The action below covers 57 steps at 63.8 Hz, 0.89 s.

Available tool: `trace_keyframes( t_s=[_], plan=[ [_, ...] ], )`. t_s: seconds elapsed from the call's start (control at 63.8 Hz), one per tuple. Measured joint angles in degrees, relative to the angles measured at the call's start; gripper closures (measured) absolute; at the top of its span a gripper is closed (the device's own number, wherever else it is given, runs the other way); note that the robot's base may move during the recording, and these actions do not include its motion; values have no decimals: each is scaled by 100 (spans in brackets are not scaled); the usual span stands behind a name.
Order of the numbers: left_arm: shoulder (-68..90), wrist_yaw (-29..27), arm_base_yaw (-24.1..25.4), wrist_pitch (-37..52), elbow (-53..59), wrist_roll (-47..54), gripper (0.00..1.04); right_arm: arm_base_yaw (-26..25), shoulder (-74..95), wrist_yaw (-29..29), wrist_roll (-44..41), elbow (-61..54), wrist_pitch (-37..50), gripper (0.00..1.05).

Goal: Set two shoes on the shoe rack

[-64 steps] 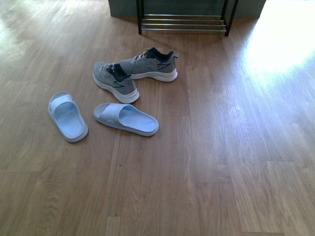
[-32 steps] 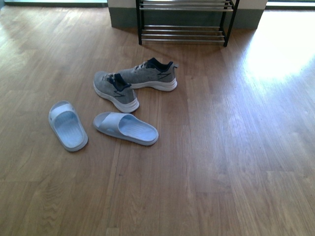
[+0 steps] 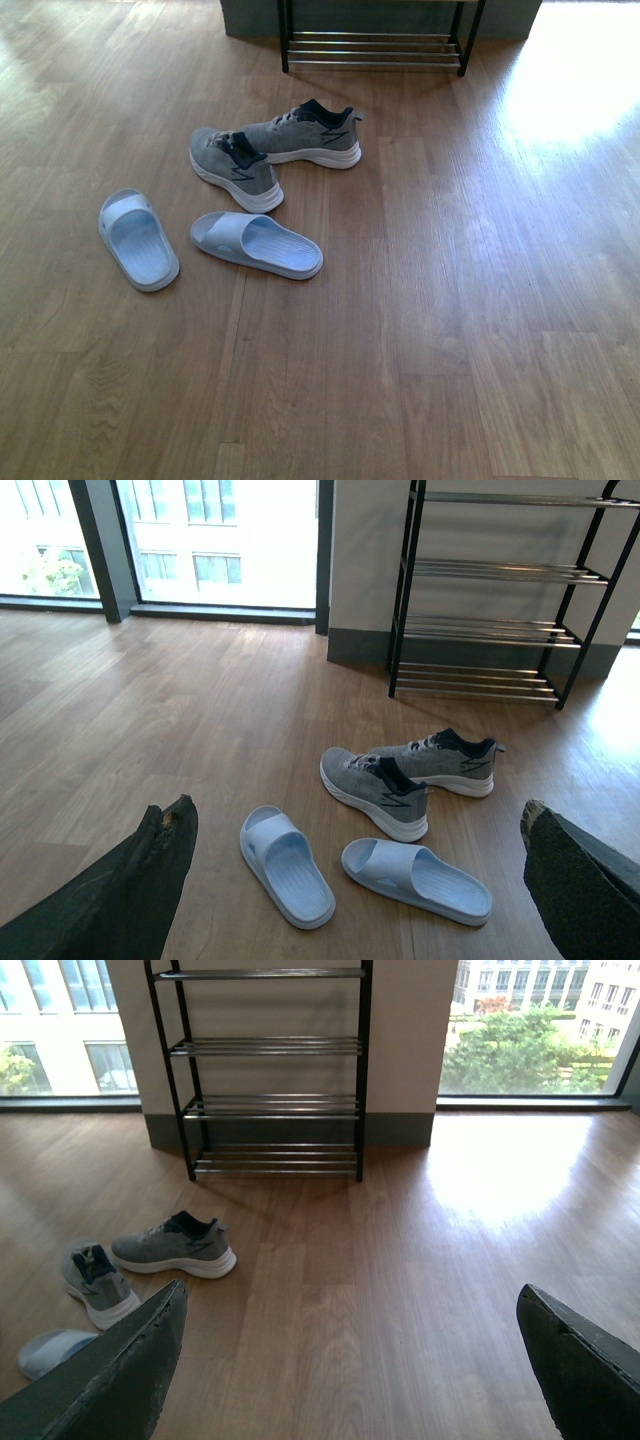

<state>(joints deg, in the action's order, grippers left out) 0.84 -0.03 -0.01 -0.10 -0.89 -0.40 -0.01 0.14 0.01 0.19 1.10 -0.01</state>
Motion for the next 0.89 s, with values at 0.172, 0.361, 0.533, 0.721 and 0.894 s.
trace_keyframes(
  t_s=[0.172, 0.361, 0.533, 0.721, 0.894],
  plan=[
    [0, 0, 0, -2, 0, 0, 9, 0, 2, 0, 0, 0, 0, 9],
    [0, 0, 0, -2, 0, 0, 9, 0, 2, 0, 0, 0, 0, 9],
    [0, 0, 0, -2, 0, 0, 9, 0, 0, 0, 0, 0, 0, 9],
    [0, 0, 0, 0, 0, 0, 9, 0, 4, -2, 0, 0, 0, 9],
    [0, 2, 0, -2, 0, 0, 9, 0, 0, 2, 0, 0, 0, 9]
  ],
)
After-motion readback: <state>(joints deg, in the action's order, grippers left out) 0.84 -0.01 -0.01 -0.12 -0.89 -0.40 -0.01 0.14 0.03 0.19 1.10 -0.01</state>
